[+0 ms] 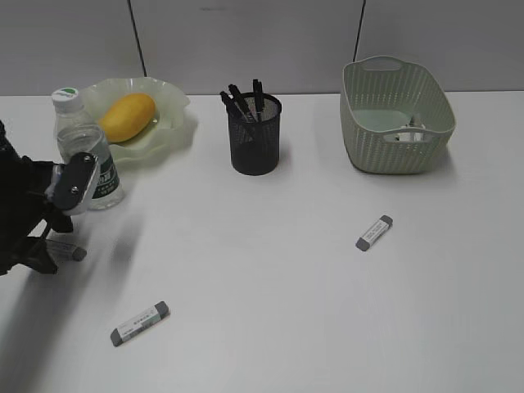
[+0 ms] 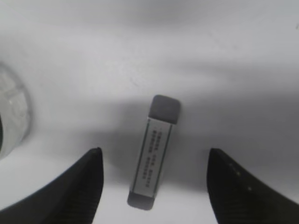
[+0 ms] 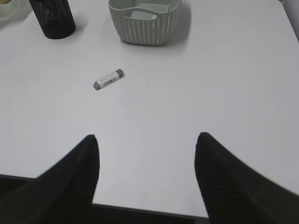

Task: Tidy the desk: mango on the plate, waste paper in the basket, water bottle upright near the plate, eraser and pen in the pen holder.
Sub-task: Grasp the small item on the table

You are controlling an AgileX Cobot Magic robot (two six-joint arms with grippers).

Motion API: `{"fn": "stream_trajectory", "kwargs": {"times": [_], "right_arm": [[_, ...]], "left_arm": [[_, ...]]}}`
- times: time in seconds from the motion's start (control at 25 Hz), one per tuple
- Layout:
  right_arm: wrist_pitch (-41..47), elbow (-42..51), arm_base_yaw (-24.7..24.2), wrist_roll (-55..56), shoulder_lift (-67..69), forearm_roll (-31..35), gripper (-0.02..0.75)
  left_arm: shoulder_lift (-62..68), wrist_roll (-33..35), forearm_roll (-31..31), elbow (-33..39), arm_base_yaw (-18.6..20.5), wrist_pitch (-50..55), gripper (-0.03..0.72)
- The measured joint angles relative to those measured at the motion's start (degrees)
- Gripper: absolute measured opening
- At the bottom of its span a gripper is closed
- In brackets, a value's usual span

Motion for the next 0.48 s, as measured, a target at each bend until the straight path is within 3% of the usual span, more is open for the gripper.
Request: {"fn": "stream_trajectory", "kwargs": {"times": [0.28, 0.48], "right_arm": [[0.0, 0.0, 0.0, 0.0, 0.0, 0.0, 0.51], [0.0, 0.0, 0.0, 0.0, 0.0, 0.0, 0.51]], "left_arm": [[3.6, 0.0, 0.4, -2.5, -0.6, 3.0, 0.475], [3.7, 0.0, 0.2, -2.6, -0.6, 3.2, 0.312]]}}
